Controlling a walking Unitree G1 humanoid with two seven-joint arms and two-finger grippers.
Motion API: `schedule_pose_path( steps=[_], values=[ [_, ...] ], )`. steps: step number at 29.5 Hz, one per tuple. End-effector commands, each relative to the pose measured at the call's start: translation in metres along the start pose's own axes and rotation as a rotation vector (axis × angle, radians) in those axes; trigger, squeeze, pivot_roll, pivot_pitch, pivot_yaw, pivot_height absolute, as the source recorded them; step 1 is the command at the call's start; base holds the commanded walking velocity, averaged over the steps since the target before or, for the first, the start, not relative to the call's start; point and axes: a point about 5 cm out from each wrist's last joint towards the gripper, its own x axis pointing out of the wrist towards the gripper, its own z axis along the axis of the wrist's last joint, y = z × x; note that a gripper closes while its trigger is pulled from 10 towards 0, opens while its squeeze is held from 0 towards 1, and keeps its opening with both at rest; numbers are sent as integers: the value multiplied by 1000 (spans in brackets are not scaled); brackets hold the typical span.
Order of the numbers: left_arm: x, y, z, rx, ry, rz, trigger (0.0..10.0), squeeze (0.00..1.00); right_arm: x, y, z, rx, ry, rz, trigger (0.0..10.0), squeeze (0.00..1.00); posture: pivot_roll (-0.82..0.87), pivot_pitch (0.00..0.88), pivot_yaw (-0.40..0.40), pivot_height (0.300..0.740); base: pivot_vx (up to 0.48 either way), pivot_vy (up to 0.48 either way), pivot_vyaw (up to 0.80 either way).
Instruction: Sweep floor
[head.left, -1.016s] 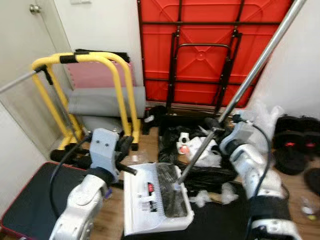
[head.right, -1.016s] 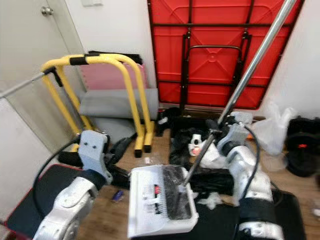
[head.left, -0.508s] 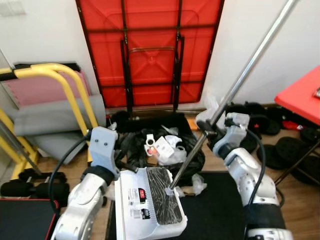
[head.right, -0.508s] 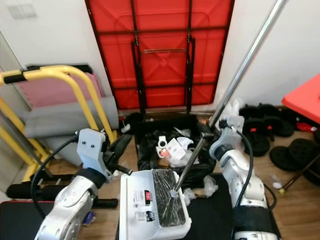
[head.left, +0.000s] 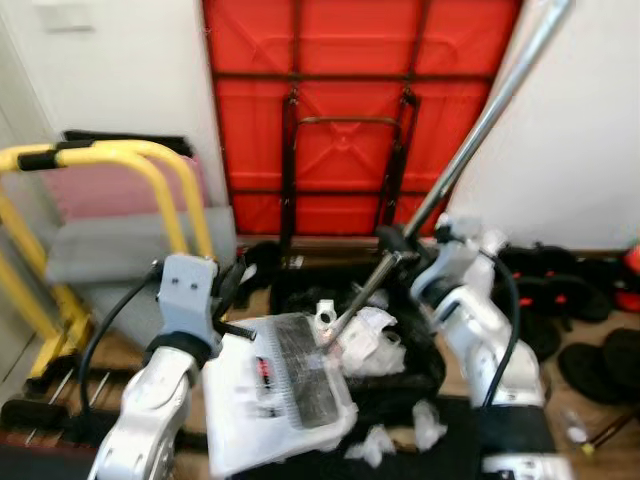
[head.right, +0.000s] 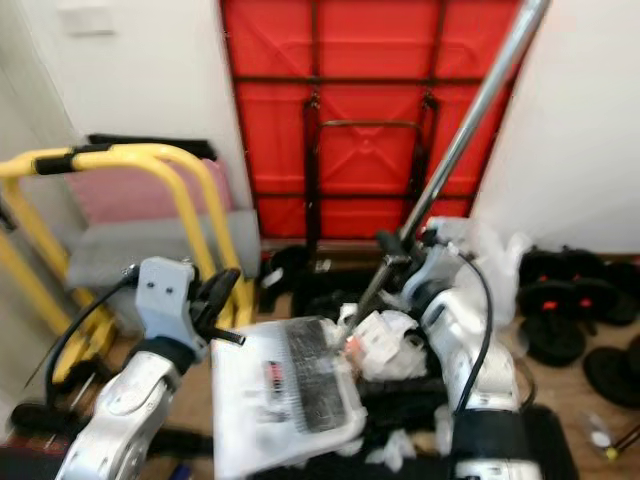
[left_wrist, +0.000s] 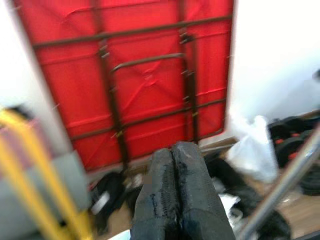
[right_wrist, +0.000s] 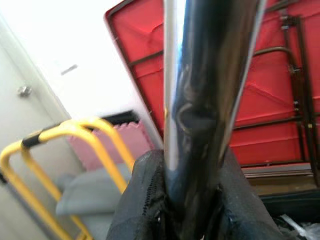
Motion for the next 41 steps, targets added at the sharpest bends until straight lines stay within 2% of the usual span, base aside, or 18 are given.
schedule_pose_path(
  steps=[1, 12, 20, 21, 23, 24, 25, 28, 31, 33, 35, 38, 40, 41],
  values=[
    [1, -3, -1, 7, 3, -14, 10000, 0, 2, -3, 18, -39, -64, -10, 10000, 0, -106, 0, -30, 740, 386, 0, 0],
    [-1, -5, 0, 2, 1, -20, 10000, 0, 3, -15, 30, -78, -89, -45, 10000, 0, -103, 0, -29, 740, 392, 0, 0],
    [-8, -7, 0, -27, 15, -15, 10000, 0, 3, -30, 47, -187, -97, -77, 10000, 0, -93, 0, -25, 740, 142, 0, 0],
    [-14, -15, 1, -53, 30, -72, 10000, 0, 8, -34, 56, -252, -99, -87, 10000, 0, -85, 7, -26, 740, 0, 0, 0],
    [-14, -15, 1, -53, 30, -72, 10000, 0, 8, -34, 56, -252, -99, -87, 10000, 0, -85, 7, -26, 740, 0, 0, 0],
    [-20, -23, 2, -80, 40, -124, 10000, 0, 12, -37, 64, -287, -107, -97, 10000, 0, -76, 20, -29, 740, 0, 0, 0],
    [-20, -23, 2, -80, 40, -124, 10000, 0, 12, -37, 64, -287, -107, -97, 10000, 0, -76, 20, -29, 740, 0, 0, 0],
    [-33, -36, 6, -125, 64, -205, 10000, 0, 18, -45, 79, -333, -124, -133, 10000, 0, -58, 67, -27, 740, 0, 0, 0],
    [-38, -40, 9, -140, 71, -222, 10000, 0, 18, -47, 84, -348, -128, -141, 10000, 0, -51, 93, -23, 740, 0, 0, 0],
    [-42, -42, 10, -151, 81, -234, 10000, 0, 19, -47, 87, -367, -130, -141, 10000, 0, -46, 120, -16, 740, 0, 0, 0],
    [-51, -49, 13, -184, 106, -272, 10000, 0, 27, -45, 94, -440, -127, -135, 10000, 0, -33, 154, -5, 740, 0, 0, 0],
    [-55, -52, 15, -196, 118, -289, 10000, 0, 30, -44, 97, -478, -126, -131, 10000, 0, -31, 160, -3, 740, 0, 0, 0],
    [-61, -57, 19, -209, 134, -319, 10000, 0, 44, -35, 107, -570, -139, -130, 10000, 0, -18, 194, 9, 740, 0, 0, 0],
    [-61, -57, 19, -209, 134, -319, 10000, 0, 44, -35, 107, -570, -139, -130, 10000, 0, -18, 194, 9, 740, 0, 0, 0]
  ],
)
